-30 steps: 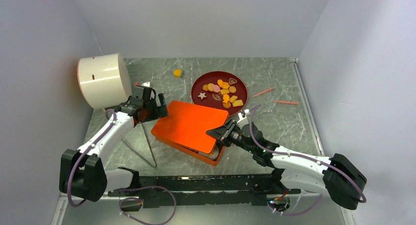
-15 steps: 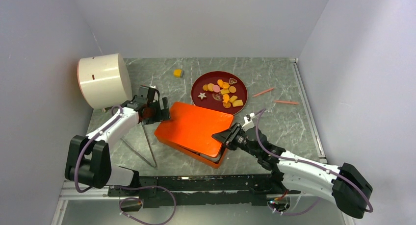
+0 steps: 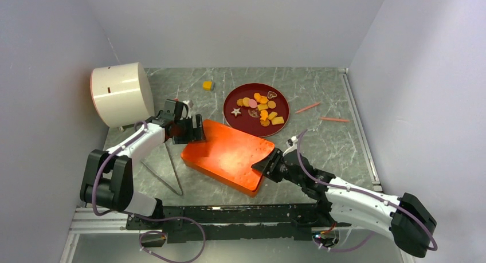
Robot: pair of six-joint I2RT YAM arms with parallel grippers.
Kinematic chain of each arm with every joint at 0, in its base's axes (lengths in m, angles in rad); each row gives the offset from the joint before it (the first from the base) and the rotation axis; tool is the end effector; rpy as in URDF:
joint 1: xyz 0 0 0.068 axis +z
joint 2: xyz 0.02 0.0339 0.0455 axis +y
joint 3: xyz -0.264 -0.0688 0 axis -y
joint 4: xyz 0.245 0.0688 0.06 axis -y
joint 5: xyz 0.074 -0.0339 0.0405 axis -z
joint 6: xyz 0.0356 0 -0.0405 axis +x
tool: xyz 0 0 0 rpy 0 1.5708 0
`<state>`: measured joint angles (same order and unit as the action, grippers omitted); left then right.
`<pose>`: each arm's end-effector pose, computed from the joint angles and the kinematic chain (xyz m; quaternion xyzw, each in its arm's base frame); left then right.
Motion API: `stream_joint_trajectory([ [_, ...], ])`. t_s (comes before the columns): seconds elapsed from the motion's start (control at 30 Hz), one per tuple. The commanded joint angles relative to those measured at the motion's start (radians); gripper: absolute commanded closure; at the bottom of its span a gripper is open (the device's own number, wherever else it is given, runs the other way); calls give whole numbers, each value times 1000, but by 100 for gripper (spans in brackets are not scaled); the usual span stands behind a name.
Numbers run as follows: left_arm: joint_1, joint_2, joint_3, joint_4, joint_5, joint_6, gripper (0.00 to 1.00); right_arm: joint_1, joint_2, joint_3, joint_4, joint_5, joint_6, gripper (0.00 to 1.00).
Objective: Pack the cookies
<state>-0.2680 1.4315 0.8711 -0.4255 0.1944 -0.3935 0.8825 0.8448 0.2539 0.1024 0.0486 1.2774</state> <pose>0.2710 -0.0815 0.2047 -0.0318 0.9529 -0.1811 0.2412 0.1146 0.1367 0.1728 0.1804 0.8378 0.4444 0.2611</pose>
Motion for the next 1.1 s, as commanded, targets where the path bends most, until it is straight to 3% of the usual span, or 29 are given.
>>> stream_joint_trajectory([
  [0.0, -11, 20, 13, -30, 33, 67, 14, 4, -26, 87, -94, 32, -80, 46],
  [0.2, -13, 18, 13, -39, 37, 83, 14, 4, -41, 189, -324, 62, -146, 39],
  [0.5, -19, 14, 18, -47, 58, 91, 14, 4, -122, 255, -523, 141, -168, 28],
  [0.73, -23, 17, 20, -42, 77, 88, 14, 4, -74, 215, -462, 119, -145, 22],
  [1.07, -27, 1, -11, -30, 104, 52, 14, 2, 74, 188, -241, 59, -199, 20],
])
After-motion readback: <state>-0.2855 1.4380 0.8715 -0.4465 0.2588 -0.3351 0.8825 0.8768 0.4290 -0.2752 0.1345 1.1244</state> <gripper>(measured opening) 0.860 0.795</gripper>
